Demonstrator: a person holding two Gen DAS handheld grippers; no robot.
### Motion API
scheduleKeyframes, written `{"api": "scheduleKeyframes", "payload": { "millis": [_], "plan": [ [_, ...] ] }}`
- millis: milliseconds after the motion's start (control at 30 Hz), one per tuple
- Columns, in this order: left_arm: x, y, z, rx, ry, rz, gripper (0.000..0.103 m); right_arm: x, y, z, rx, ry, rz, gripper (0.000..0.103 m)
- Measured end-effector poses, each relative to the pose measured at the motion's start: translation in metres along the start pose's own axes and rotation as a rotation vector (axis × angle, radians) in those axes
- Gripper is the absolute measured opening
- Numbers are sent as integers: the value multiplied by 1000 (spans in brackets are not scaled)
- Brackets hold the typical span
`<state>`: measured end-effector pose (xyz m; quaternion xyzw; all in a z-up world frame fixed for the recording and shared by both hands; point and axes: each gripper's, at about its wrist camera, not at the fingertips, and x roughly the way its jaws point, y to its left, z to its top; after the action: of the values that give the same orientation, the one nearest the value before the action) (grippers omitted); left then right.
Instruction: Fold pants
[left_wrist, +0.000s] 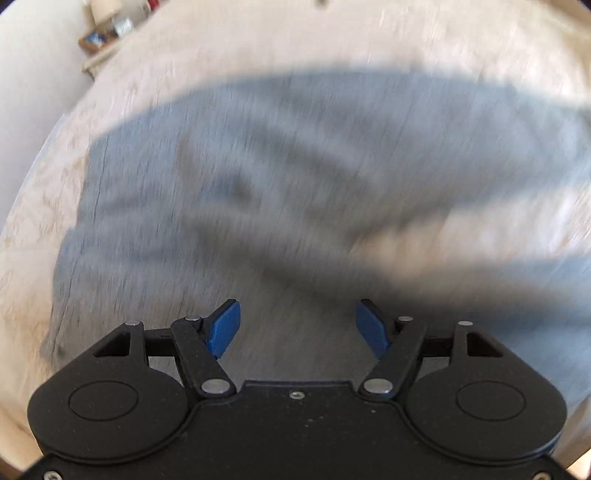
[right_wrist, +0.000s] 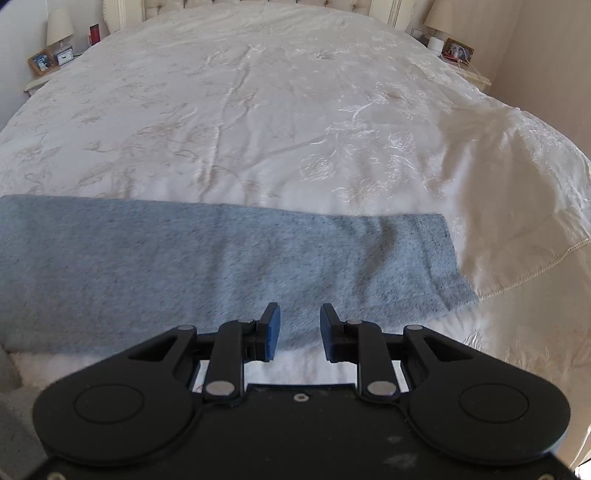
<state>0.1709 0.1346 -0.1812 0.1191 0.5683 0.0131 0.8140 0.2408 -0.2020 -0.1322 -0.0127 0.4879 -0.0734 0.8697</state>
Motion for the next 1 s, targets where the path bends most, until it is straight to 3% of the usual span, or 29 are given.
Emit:
{"api": "scheduleKeyframes", "payload": {
  "millis": [67,200,400,467,567,667,800,1000],
  "plan": [
    [19,4,-17,46,120,16,73,-17,13,-14,12,12,27,24],
    [12,24,-39,56,163,-38,73,-46,44,-46,23,52,45,24],
    [0,26,-72,184,157,-76,70,-71,67,-91,55,120,41,24],
    [-12,31,-80,192,115,-94,65,-76,68,-102,70,132,21,24],
    [-35,54,-95,135,18,-174,63,-88,66,-115,107,132,-15,24],
    [-45,84,-105,30,-10,-212,63,-98,63,-127,132,140,-48,24],
    [-40,107,-111,-120,8,-187,63,-107,65,-140,155,152,-69,24],
    [-13,113,-98,-221,46,-244,63,-111,73,-149,187,169,-72,24]
  ]
}}
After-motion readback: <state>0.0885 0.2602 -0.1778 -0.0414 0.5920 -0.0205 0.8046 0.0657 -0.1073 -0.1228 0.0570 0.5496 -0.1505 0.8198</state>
